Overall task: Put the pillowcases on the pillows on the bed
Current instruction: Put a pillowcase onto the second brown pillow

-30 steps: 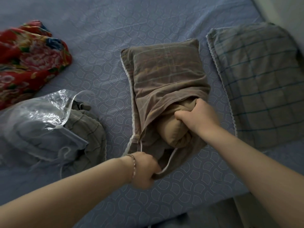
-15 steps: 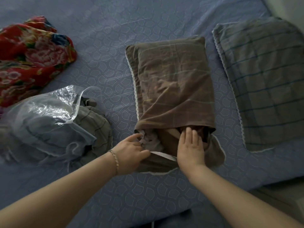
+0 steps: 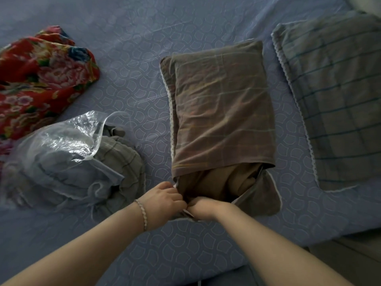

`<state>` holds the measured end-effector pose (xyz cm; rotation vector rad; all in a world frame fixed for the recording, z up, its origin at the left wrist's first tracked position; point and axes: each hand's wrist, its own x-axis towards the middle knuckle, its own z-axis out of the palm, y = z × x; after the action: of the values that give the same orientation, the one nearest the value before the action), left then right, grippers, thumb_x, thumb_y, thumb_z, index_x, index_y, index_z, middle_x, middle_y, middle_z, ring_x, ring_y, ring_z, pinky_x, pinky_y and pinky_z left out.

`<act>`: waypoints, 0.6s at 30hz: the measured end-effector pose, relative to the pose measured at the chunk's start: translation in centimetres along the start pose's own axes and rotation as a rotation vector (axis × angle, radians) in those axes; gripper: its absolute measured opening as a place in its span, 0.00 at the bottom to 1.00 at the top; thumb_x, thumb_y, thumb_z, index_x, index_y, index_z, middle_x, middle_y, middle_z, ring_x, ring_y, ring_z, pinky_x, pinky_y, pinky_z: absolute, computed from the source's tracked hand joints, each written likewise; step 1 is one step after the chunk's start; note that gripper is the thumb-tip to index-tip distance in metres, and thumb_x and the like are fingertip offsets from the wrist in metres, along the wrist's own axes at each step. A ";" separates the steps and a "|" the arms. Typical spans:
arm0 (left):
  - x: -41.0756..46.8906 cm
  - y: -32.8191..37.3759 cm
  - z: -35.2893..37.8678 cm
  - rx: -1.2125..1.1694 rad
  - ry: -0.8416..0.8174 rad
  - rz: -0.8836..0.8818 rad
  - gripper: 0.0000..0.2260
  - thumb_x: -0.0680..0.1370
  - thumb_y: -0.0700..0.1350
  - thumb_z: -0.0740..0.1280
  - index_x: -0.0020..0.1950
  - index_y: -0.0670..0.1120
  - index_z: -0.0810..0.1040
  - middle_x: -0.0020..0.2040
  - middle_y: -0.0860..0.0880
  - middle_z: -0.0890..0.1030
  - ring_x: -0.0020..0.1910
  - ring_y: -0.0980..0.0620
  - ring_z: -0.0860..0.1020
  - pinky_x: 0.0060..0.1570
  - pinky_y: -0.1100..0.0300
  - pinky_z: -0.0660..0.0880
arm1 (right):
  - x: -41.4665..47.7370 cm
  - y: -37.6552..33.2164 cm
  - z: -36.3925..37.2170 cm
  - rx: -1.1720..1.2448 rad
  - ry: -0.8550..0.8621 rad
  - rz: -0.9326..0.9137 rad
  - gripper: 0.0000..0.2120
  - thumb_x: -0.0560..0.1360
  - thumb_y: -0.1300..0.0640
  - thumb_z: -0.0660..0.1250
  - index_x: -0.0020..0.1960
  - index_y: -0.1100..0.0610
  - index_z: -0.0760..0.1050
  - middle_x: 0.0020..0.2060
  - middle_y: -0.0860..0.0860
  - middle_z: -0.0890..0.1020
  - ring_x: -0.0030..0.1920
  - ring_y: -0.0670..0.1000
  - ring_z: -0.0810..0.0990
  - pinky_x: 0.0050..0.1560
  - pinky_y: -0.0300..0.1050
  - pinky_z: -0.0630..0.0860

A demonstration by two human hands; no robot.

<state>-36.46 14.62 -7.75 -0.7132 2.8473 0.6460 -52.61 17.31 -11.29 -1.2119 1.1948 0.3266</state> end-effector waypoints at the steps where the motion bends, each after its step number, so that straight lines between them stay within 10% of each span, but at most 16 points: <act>1: 0.1 0.1 0.1 -0.007 -0.019 -0.038 0.11 0.67 0.47 0.57 0.35 0.54 0.79 0.31 0.58 0.77 0.33 0.56 0.78 0.49 0.64 0.65 | -1.1 0.8 -0.2 -0.030 0.061 -0.020 0.19 0.79 0.46 0.56 0.59 0.58 0.76 0.58 0.58 0.79 0.56 0.53 0.76 0.54 0.42 0.69; 5: 1.8 0.8 -0.3 -0.022 -0.079 -0.224 0.16 0.71 0.52 0.54 0.28 0.50 0.75 0.26 0.55 0.77 0.29 0.54 0.77 0.49 0.60 0.77 | -7.1 8.1 -2.6 -0.495 0.385 -0.041 0.25 0.69 0.30 0.60 0.44 0.51 0.78 0.42 0.50 0.82 0.48 0.52 0.78 0.53 0.45 0.69; 7: 4.8 2.5 -1.1 -0.049 -0.153 -0.334 0.25 0.74 0.56 0.44 0.35 0.48 0.78 0.34 0.51 0.82 0.38 0.50 0.79 0.54 0.61 0.73 | -10.5 13.2 -4.3 -0.757 0.607 -0.076 0.18 0.55 0.42 0.79 0.37 0.51 0.78 0.34 0.48 0.80 0.40 0.49 0.79 0.55 0.48 0.70; 13: 18.1 8.6 -0.6 -0.178 -0.289 -0.553 0.21 0.78 0.55 0.60 0.68 0.48 0.63 0.65 0.46 0.68 0.58 0.42 0.74 0.50 0.52 0.72 | -14.0 18.8 -7.2 -0.629 0.815 -0.272 0.08 0.53 0.52 0.71 0.32 0.49 0.76 0.29 0.43 0.76 0.40 0.42 0.69 0.50 0.41 0.61; 18: 21.9 8.9 2.1 -0.066 -0.476 -0.535 0.19 0.79 0.47 0.60 0.69 0.48 0.63 0.67 0.41 0.63 0.58 0.39 0.74 0.51 0.49 0.72 | -13.1 18.4 -6.7 -0.575 0.884 -0.288 0.06 0.53 0.54 0.68 0.30 0.50 0.73 0.28 0.43 0.74 0.39 0.43 0.68 0.51 0.41 0.62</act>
<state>-59.91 13.51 -11.37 -1.1002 2.0903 0.7015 -75.18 23.70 -9.50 -2.1299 1.6963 -0.1288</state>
